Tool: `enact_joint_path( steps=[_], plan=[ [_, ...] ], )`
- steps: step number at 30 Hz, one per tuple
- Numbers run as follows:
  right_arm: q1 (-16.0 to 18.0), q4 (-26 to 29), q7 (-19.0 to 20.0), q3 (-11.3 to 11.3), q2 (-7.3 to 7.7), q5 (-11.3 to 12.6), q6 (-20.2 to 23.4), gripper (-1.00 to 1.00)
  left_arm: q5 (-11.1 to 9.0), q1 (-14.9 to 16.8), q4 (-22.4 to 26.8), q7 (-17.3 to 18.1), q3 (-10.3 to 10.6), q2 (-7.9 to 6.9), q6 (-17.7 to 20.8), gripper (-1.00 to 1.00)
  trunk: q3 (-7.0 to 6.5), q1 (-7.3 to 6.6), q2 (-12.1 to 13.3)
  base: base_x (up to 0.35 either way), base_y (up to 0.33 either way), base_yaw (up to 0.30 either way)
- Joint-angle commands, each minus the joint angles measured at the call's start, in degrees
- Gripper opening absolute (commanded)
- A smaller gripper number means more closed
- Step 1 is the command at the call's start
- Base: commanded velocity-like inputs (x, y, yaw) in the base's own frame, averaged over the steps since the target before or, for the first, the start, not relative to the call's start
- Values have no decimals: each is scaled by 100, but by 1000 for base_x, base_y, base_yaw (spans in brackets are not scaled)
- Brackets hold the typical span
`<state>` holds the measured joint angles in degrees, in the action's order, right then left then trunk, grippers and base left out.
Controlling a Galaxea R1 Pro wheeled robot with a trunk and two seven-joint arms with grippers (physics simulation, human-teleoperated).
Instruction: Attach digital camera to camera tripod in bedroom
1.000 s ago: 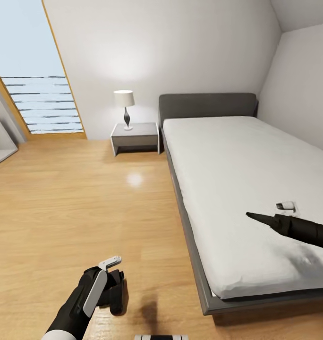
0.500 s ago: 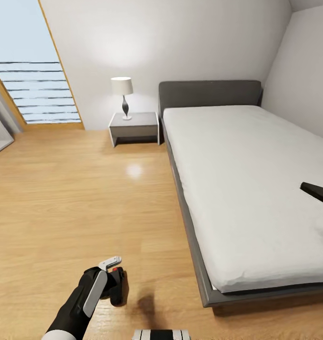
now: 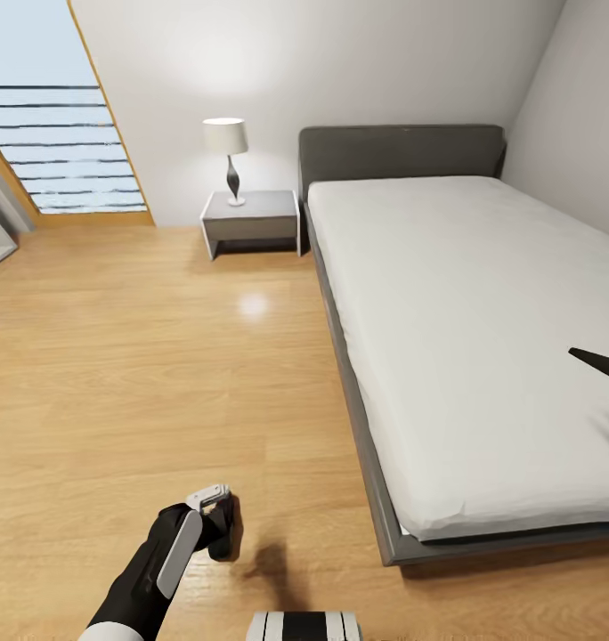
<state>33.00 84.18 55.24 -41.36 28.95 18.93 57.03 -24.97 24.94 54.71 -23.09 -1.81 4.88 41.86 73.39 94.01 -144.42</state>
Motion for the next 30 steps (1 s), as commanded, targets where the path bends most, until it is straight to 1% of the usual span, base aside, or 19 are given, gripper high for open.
enact_joint_path(
  steps=[1,7,10,12,19,20,22,24,27,30],
  plan=[
    [5,0,27,-21,2,-16,19,100,-59,2,11,-46,-10,4,15,100,27,1,-4,0,0,0],
    [6,1,159,-113,11,-27,16,100,-53,2,55,-51,5,7,12,100,160,17,-12,0,0,0],
    [5,4,326,-146,48,-29,19,100,-52,2,76,-53,27,11,9,100,227,24,-16,0,0,0],
    [6,7,471,-185,131,-28,37,100,-52,2,84,-54,38,12,8,100,271,30,-18,0,0,0],
    [11,10,745,-349,313,16,90,100,-52,2,98,-56,42,13,7,100,426,48,-28,0,0,0],
    [12,10,773,-380,368,28,99,100,-52,2,97,-56,41,13,7,100,448,50,-29,0,0,0],
    [13,10,790,-400,428,37,108,100,-52,2,96,-56,41,13,7,100,493,55,-32,0,0,0],
    [13,10,802,-420,585,46,117,100,-52,2,94,-57,37,13,7,100,537,60,-34,0,0,0],
    [14,10,783,-427,739,49,146,100,-52,2,93,-60,29,13,7,100,603,68,-38,0,0,0],
    [14,10,741,-412,783,49,170,100,-52,2,92,-62,26,13,7,100,670,76,-42,0,0,0]
  ],
)
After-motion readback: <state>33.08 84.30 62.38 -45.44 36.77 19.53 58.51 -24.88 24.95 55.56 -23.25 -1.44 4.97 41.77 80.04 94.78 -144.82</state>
